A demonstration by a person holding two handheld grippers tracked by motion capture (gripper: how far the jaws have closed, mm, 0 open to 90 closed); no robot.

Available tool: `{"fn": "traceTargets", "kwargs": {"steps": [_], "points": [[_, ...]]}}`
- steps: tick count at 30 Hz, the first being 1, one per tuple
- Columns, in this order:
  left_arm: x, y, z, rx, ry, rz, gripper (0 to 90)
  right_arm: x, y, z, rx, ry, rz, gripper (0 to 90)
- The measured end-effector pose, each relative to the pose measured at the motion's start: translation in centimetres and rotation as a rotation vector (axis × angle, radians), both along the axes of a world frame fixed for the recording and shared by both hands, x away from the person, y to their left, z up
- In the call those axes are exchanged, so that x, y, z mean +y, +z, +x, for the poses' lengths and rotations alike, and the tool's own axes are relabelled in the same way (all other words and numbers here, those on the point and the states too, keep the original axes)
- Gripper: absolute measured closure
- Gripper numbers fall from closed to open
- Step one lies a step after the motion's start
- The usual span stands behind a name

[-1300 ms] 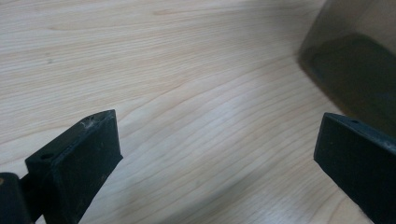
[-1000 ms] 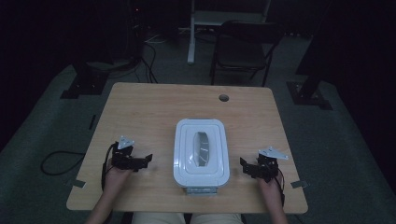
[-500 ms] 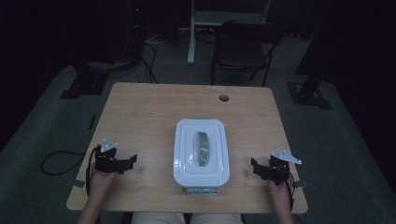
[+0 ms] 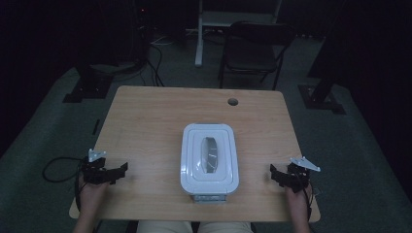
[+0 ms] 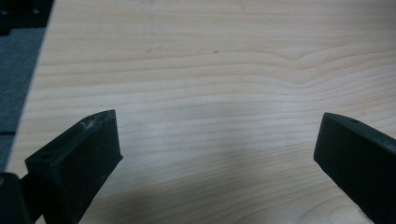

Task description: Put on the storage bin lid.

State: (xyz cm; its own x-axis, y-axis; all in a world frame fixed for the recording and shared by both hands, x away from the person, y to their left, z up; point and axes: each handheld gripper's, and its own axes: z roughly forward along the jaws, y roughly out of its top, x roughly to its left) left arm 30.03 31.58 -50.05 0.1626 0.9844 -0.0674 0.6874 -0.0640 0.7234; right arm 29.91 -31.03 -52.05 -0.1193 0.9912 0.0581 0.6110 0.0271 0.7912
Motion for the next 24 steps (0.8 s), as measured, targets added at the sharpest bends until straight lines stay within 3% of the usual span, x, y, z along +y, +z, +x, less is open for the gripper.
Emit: {"fn": "traceTargets", "kwargs": {"steps": [4,7,12,15,18,24], "points": [[0.3,-0.5,-0.2,0.018,0.044,0.036,1.4,-0.3,-0.2,0.1,0.019,-0.011,-0.008,12.8],[0.6,-0.9,-0.4,0.026,0.067,0.031,1.4,-0.5,-0.4,0.1,0.028,-0.016,-0.018,12.8],[0.7,-1.5,-0.7,0.034,0.118,0.058,1.4,-0.6,-0.5,0.2,0.049,-0.023,-0.028,13.2],[0.8,-2.0,-0.7,0.042,0.118,0.049,1.4,-0.4,-0.6,0.4,0.077,-0.018,-0.050,13.4],[0.8,-2.2,-0.7,0.054,0.120,0.085,1.4,-0.3,-0.7,0.5,0.091,-0.012,-0.064,13.3],[0.9,-2.3,-0.6,0.048,0.119,0.082,1.3,-0.3,-0.7,0.6,0.100,-0.003,-0.054,13.1]]}}
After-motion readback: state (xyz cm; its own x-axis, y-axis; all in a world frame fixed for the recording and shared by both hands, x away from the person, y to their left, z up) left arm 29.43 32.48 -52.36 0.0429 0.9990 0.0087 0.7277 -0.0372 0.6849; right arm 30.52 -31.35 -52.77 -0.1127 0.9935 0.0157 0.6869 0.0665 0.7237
